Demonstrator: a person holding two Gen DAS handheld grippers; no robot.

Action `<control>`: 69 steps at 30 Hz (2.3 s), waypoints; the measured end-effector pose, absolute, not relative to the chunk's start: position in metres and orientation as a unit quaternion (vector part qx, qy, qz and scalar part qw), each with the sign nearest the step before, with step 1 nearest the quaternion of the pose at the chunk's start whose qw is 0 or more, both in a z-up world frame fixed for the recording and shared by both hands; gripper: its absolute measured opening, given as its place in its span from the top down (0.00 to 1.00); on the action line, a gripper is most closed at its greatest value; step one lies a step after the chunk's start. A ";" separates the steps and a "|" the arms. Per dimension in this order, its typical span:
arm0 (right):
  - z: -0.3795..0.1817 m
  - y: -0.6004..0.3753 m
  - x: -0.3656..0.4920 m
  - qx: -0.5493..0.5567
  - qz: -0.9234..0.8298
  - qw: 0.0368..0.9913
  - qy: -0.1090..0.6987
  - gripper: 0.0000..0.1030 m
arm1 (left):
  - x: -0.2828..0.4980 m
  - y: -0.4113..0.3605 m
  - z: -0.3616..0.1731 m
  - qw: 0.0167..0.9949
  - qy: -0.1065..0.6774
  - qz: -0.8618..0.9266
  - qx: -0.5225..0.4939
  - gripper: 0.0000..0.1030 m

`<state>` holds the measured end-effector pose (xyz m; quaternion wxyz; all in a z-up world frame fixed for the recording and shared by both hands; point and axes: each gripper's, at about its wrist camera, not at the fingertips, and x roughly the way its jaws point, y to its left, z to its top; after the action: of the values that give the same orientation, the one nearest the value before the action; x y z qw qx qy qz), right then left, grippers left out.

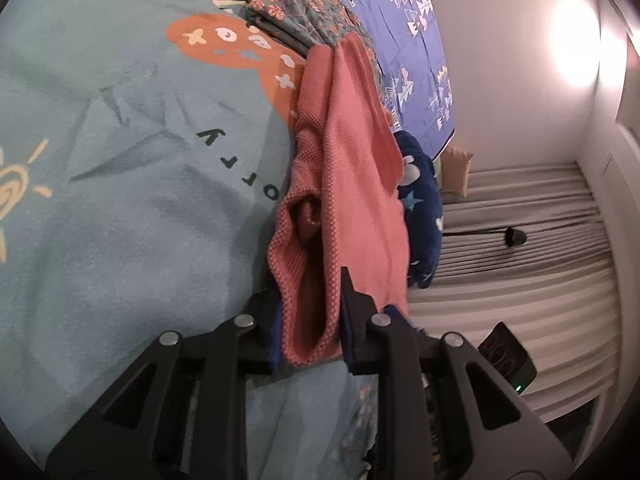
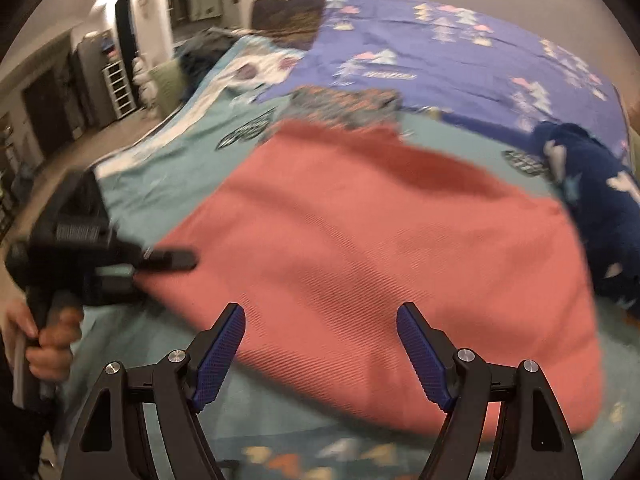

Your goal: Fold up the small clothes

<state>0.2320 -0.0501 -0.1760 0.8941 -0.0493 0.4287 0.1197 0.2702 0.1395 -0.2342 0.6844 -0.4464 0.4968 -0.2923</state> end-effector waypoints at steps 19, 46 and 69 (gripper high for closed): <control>-0.164 -0.251 0.151 0.069 -0.093 0.895 0.430 0.28 | 0.249 0.146 -0.135 0.792 0.448 -0.267 -0.318 0.67; -0.150 -0.242 0.155 0.061 -0.019 0.900 0.432 0.30 | 0.230 0.088 -0.140 0.760 0.484 -0.369 -0.226 0.40; -0.122 -0.198 0.202 0.124 0.081 0.900 0.409 0.18 | 0.223 0.133 -0.147 0.773 0.407 -0.369 -0.318 0.33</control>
<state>0.2019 -0.1976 -0.1221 0.9002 0.1245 0.4094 0.0812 0.2228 0.1329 -0.1467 0.7726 -0.3178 0.4074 -0.3690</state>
